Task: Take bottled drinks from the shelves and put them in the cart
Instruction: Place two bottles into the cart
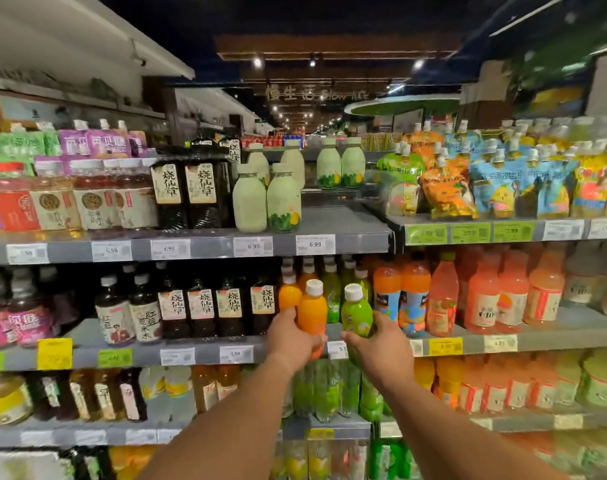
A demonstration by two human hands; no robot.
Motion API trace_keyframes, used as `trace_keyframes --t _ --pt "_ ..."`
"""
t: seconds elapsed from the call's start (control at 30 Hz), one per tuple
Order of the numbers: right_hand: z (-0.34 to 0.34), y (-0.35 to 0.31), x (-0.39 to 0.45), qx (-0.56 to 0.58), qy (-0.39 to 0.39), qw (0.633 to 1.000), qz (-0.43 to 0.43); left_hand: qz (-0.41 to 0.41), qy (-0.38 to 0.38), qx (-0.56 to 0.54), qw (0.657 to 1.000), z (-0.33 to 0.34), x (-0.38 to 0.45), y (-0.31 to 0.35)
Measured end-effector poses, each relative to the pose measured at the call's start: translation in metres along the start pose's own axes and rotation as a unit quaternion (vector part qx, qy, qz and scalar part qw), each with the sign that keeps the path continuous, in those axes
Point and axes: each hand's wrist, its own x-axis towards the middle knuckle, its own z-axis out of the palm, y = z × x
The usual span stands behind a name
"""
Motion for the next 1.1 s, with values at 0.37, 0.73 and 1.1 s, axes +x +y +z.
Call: trace_keyframes --t 0.37,0.73,1.1 --pt "0.068 0.01 0.086 0.057 -0.007 0.998 0.034 -0.048 0.083 0.054 0.994 0.053 0.075 -0.003" --pt "0.096 0.027 0.108 0.131 0.002 0.985 0.115 -0.055 0.178 0.059 0.981 0.085 0.088 -0.013" --pt "0.107 0.032 0.102 0.025 -0.028 0.996 0.082 -0.084 0.165 0.076 0.98 0.093 0.083 -0.038"
